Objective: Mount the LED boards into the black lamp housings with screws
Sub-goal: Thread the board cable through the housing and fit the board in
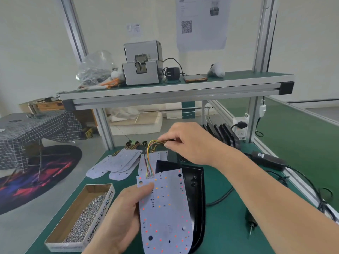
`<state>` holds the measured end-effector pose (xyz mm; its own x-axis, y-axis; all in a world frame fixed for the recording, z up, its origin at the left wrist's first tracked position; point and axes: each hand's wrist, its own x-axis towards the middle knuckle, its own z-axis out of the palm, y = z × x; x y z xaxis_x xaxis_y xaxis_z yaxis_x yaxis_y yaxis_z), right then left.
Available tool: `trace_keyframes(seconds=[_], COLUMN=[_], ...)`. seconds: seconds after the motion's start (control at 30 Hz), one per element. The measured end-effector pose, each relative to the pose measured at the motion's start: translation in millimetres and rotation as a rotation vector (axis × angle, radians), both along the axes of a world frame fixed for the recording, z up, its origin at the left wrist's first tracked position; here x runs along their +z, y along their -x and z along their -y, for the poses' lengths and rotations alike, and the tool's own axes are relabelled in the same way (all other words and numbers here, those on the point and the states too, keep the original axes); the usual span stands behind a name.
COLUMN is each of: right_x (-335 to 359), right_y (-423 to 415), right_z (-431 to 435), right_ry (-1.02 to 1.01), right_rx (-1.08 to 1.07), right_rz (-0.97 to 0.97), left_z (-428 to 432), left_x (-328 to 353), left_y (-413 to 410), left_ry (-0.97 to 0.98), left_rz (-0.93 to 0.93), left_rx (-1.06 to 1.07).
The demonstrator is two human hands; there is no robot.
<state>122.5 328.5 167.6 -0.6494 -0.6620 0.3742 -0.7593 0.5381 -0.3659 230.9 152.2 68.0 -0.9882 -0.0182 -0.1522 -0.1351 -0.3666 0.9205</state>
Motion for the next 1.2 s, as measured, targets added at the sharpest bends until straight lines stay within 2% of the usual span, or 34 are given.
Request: trace_keyframes(seconds=[0.07,0.2,0.3,0.37,0.47,0.6,0.63,0.7,0.77,0.8,0.9,1.2], right_x=[2,-10,-27,-40,-56,-65,-66,-66,-64,-64,-61,-63], right_y=[0,-7,-15,-18,-17,-11,-8,-4,1,3,6,-2], right_z=[-5,-19,-17,-13,-12,-15,-16,-19,-22,-24,-25,-8], right_ry=[-0.009,-0.027,-0.043,-0.052,-0.116,-0.035,0.018,0.134,0.137,0.102,0.012,-0.032], right_rx=[-0.013,0.017,0.015,0.000,-0.052,-0.014,-0.009,-0.023,-0.042,-0.035,-0.032,-0.216], right_rz=[0.005,0.160,0.149,0.066,-0.156,-0.340,-0.306,-0.063,0.164,0.207,0.152,-0.041], left_z=[7,24,26,23,18,16,16,15,15,15,15,-3], left_x=[-1,-6,-5,-6,-7,-8,-8,-6,-4,-3,-1,-1], left_y=[-1,-4,-5,-6,-7,-10,-10,-11,-11,-10,-7,-3], left_ry=[-0.028,-0.129,-0.107,-0.065,0.001,0.081,0.103,0.143,0.175,0.198,0.263,0.427], left_rz=[-0.003,0.005,-0.023,-0.050,-0.105,-0.148,-0.159,-0.182,-0.207,-0.221,-0.253,-0.377], left_rx=[0.012,0.055,0.061,0.042,0.017,0.001,-0.004,-0.007,-0.014,-0.023,-0.047,-0.094])
